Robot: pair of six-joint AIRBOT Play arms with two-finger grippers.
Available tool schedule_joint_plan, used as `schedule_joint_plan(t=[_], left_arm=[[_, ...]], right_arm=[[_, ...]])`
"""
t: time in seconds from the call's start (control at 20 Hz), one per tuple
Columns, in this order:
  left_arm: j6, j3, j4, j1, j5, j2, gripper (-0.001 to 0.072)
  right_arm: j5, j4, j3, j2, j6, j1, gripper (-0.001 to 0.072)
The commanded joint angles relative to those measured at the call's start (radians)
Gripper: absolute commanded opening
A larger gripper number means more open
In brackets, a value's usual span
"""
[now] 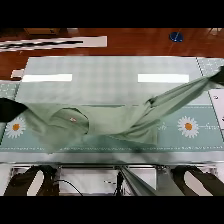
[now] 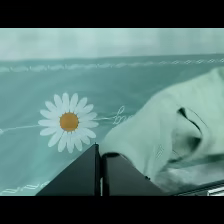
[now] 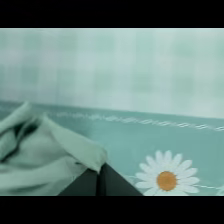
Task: Fold the shirts.
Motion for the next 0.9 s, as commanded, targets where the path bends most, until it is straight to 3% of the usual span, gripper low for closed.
schedule_joint_plan(t=[0.0,0.2,0.4,0.6,0.85], left_arm=[[0.044,-0.332,-0.021,0.001,0.294,-0.035,0.0021],[0.074,-0.482,-0.021,0.001,0.597,-0.179,0.0022],[0.073,-0.482,-0.022,0.000,0.792,-0.343,0.0022],[0.073,-0.482,-0.022,0.001,0.925,-0.418,0.0023],[0.073,-0.482,-0.014,0.001,0.988,-0.436,0.0023]], right_arm=[[-0.155,-0.019,-0.116,-0.189,-0.029,0.097,0.0021],[-0.401,-0.012,-0.116,-0.353,-0.035,0.147,0.0021],[-0.599,0.024,-0.116,-0.398,-0.034,0.154,0.0021],[-0.738,0.031,-0.116,-0.398,-0.013,0.154,0.0021],[-0.758,0.039,-0.116,-0.398,0.007,0.154,0.0021]])
